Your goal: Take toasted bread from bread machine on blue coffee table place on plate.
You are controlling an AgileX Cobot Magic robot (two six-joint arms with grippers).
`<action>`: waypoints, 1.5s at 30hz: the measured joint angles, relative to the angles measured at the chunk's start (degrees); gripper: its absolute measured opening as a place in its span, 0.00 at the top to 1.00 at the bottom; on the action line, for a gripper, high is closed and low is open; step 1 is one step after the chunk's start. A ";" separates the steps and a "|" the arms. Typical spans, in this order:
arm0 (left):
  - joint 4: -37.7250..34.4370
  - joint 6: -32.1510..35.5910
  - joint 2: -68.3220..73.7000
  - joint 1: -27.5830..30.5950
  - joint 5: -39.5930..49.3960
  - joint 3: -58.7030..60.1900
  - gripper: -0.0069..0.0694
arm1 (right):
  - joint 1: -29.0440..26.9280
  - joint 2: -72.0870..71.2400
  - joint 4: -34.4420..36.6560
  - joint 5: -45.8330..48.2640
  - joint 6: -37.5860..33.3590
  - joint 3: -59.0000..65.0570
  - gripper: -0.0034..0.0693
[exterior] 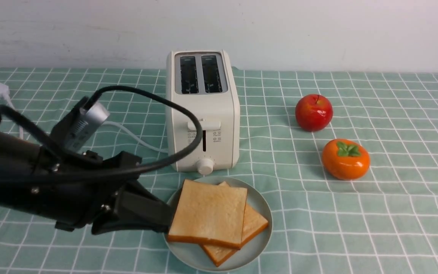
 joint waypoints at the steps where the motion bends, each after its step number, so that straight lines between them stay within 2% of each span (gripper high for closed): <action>1: 2.00 -0.79 -2.81 0.00 1.38 0.00 0.92 | 0.00 -1.67 0.06 -3.20 0.15 3.33 0.91; 6: 9.83 -5.96 -12.94 0.00 7.50 0.84 0.91 | 0.00 -8.53 -0.31 -6.43 0.09 10.29 0.90; 10: 16.21 -11.23 -27.33 0.00 8.98 4.87 0.91 | 0.00 -16.01 -1.52 0.00 -0.02 15.06 0.89; 14: 19.02 -14.98 -40.06 0.00 9.93 7.77 0.91 | 0.00 -20.36 -2.10 4.44 -0.07 19.10 0.88; 15: 19.78 -16.55 -48.05 0.00 10.41 9.00 0.91 | 0.00 -22.39 -3.53 5.52 -0.53 21.93 0.87; 18: 20.44 -17.78 -61.12 0.00 6.86 10.95 0.90 | 0.00 -25.04 -7.20 5.33 -2.61 26.19 0.87; 19: 20.44 -17.78 -61.12 0.00 6.31 10.95 0.90 | 0.00 -25.14 -7.77 5.20 -2.91 26.43 0.87; 22: 21.01 -17.45 -70.84 0.00 -5.24 13.88 0.90 | 0.00 -25.79 -11.46 3.75 -3.95 29.25 0.86; 26: 22.66 -17.00 -70.78 0.01 -12.19 16.53 0.90 | 0.00 -25.99 -13.58 2.67 -4.34 30.42 0.86; 32: 24.50 -11.45 -63.83 0.01 -22.94 17.65 0.89 | 0.00 -26.01 -13.74 2.48 -4.35 30.53 0.84; 35: 24.57 -10.78 -62.05 0.01 -27.34 17.65 0.89 | 0.00 -26.01 -13.74 2.47 -4.35 30.53 0.84; 45: 24.69 -10.42 -60.02 0.01 -28.41 17.65 0.89 | 0.00 -26.01 -13.74 2.47 -4.40 30.53 0.83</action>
